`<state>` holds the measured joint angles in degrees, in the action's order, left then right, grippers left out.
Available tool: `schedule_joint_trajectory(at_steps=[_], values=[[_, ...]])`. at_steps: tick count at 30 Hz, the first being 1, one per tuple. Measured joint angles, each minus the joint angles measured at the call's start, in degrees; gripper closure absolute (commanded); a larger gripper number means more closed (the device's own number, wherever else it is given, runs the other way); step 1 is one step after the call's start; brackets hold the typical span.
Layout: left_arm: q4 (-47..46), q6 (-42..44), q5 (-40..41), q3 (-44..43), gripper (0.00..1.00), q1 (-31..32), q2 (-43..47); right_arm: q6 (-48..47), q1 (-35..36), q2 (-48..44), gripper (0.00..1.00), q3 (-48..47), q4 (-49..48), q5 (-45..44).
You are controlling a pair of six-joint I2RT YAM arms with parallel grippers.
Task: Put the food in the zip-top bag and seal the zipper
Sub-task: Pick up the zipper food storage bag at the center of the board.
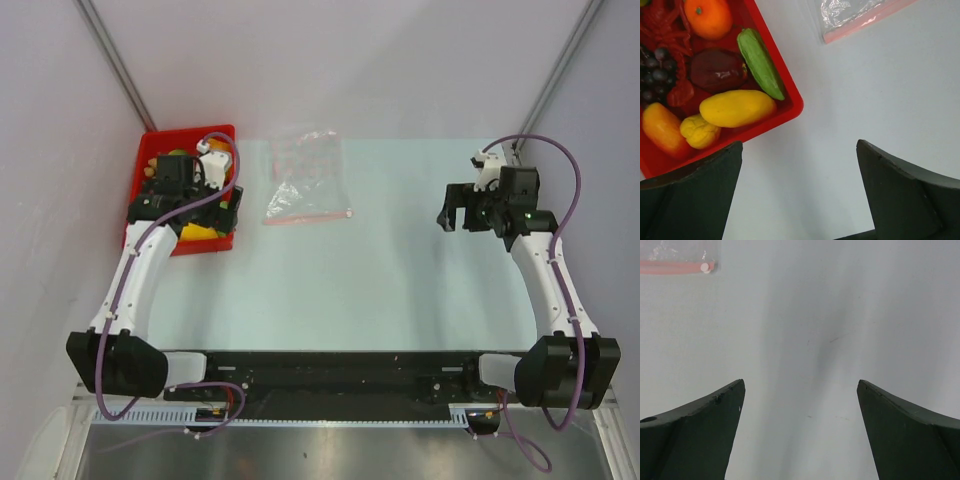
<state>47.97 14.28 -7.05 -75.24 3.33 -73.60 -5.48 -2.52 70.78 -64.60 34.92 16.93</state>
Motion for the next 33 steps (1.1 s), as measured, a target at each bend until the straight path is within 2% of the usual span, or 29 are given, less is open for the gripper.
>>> schedule_joint_trajectory(at_steps=[3,7,11,14,18,25,30,33], values=[[-1.2,2.5,3.8,-0.3,0.00,2.9,-0.3,1.2,-0.6,0.0,0.00,0.0,-1.0,0.0],[-6.3,6.2,10.0,-1.0,0.00,7.2,-2.2,4.4,-5.4,-1.0,0.00,0.9,-4.3,1.8],[-13.0,12.9,15.0,-1.0,0.00,12.5,-5.1,6.0,-10.3,-0.9,0.00,0.8,-6.0,5.5],[-18.4,18.8,17.1,-1.0,0.00,17.6,-8.2,6.1,-11.0,1.0,0.00,0.8,-5.8,8.5],[-20.8,23.8,15.8,-1.9,0.00,21.4,-14.1,5.9,-10.8,4.8,0.00,0.7,-4.6,12.0],[-25.4,29.0,13.1,-3.1,0.04,23.2,-27.6,5.9,-9.5,5.9,0.00,0.8,-3.2,14.0],[-29.0,31.3,12.0,-3.3,0.19,24.5,-34.1,5.2,-8.0,6.0,0.00,0.8,-2.9,14.3],[-31.4,32.8,11.7,-3.3,0.21,25.4,-35.8,4.8,-7.6,6.4,0.00,0.8,-2.9,14.5]])
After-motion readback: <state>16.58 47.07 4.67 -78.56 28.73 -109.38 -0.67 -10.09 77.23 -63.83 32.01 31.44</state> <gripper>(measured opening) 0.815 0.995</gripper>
